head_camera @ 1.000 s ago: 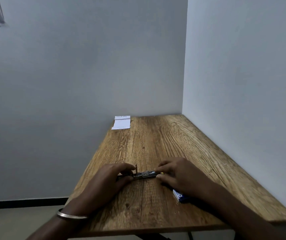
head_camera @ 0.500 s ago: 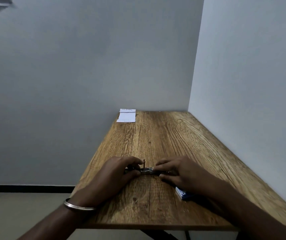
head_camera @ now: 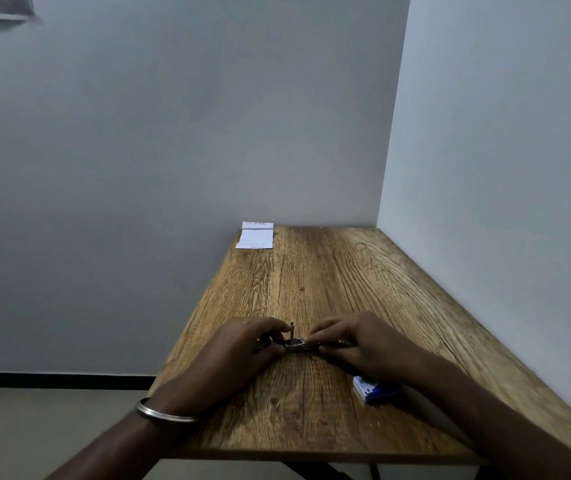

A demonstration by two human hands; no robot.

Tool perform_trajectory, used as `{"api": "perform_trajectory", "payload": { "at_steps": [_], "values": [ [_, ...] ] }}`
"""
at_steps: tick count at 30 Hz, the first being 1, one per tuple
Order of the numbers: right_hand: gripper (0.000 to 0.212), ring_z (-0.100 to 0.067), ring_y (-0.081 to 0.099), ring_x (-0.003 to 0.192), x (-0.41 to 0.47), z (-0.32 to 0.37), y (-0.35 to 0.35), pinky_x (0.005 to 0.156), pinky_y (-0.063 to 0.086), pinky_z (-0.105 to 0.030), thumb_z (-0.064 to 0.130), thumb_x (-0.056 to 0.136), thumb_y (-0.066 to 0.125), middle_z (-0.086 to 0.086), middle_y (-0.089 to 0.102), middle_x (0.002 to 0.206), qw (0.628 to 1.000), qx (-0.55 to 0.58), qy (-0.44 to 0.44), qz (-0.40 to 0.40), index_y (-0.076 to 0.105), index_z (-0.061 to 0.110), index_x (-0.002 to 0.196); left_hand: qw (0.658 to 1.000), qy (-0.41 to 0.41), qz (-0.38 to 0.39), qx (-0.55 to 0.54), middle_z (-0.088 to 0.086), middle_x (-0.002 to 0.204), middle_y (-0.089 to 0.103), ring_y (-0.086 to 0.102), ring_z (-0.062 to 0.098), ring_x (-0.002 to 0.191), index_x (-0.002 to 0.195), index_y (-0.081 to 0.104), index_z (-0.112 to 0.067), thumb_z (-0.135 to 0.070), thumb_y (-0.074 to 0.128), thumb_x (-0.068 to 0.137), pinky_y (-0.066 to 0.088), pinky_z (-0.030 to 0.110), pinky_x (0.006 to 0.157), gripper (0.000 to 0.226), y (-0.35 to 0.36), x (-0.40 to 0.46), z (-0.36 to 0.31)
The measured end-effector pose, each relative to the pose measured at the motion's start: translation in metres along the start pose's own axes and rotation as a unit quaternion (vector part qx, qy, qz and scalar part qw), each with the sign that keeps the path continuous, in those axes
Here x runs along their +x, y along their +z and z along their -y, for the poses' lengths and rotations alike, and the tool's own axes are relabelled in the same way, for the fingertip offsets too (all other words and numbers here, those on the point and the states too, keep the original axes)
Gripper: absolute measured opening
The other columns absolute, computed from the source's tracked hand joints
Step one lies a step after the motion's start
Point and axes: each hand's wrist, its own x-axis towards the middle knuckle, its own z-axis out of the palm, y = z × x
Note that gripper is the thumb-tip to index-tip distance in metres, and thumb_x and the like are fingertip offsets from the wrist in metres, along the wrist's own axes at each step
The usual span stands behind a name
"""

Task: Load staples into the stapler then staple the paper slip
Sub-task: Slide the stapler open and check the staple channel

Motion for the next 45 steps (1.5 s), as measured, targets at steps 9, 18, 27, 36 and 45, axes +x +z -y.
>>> {"api": "perform_trajectory", "payload": {
  "at_steps": [9, 18, 27, 36, 45],
  "values": [
    [0.022, 0.007, 0.061, 0.096, 0.003, 0.006, 0.003, 0.081, 0.045, -0.013, 0.023, 0.09, 0.07, 0.019, 0.072, 0.105, 0.998, 0.04, 0.028, -0.034, 0.074, 0.035, 0.108, 0.998, 0.009, 0.039, 0.051, -0.014, 0.117, 0.062, 0.057, -0.003, 0.099, 0.121, 0.065, -0.03, -0.038, 0.061, 0.091, 0.053, 0.023, 0.085, 0.032, 0.003, 0.006, -0.001],
    [0.024, 0.005, 0.067, 0.091, 0.001, 0.015, 0.0, 0.083, 0.054, -0.017, 0.019, 0.086, 0.075, 0.013, 0.076, 0.103, 0.997, 0.035, 0.04, -0.05, 0.076, 0.032, 0.106, 0.998, 0.006, 0.041, 0.04, -0.017, 0.114, 0.06, 0.056, -0.004, 0.094, 0.119, 0.065, -0.032, -0.039, 0.062, 0.09, 0.054, 0.022, 0.08, 0.031, 0.005, 0.006, 0.003],
    [0.024, 0.004, 0.067, 0.089, 0.0, 0.023, -0.001, 0.081, 0.056, -0.023, 0.028, 0.086, 0.075, 0.017, 0.076, 0.098, 0.998, 0.022, 0.044, -0.045, 0.075, 0.042, 0.105, 0.999, 0.009, 0.033, 0.042, -0.018, 0.11, 0.059, 0.055, -0.004, 0.092, 0.117, 0.065, -0.033, -0.042, 0.06, 0.089, 0.053, 0.019, 0.076, 0.029, 0.006, 0.006, 0.002],
    [0.034, 0.001, 0.063, 0.106, -0.006, 0.035, -0.002, 0.079, 0.048, -0.01, 0.017, 0.093, 0.066, 0.008, 0.069, 0.123, 0.963, 0.136, 0.14, -0.186, 0.065, 0.03, 0.124, 0.999, -0.003, 0.039, 0.032, -0.018, 0.109, 0.059, 0.055, -0.003, 0.091, 0.117, 0.066, -0.031, -0.042, 0.06, 0.09, 0.055, 0.023, 0.079, 0.03, 0.002, 0.006, -0.004],
    [0.049, -0.03, 0.026, 0.148, -0.005, 0.098, 0.011, 0.121, 0.022, -0.043, 0.017, 0.103, 0.045, -0.018, 0.029, 0.159, 0.615, 0.652, 0.31, -0.318, 0.032, 0.002, 0.148, 0.998, -0.032, -0.052, 0.003, -0.022, 0.094, 0.061, 0.059, -0.002, 0.081, 0.112, 0.068, -0.033, -0.035, 0.063, 0.091, 0.05, 0.02, 0.068, 0.022, -0.014, 0.007, -0.013]
  ]
}}
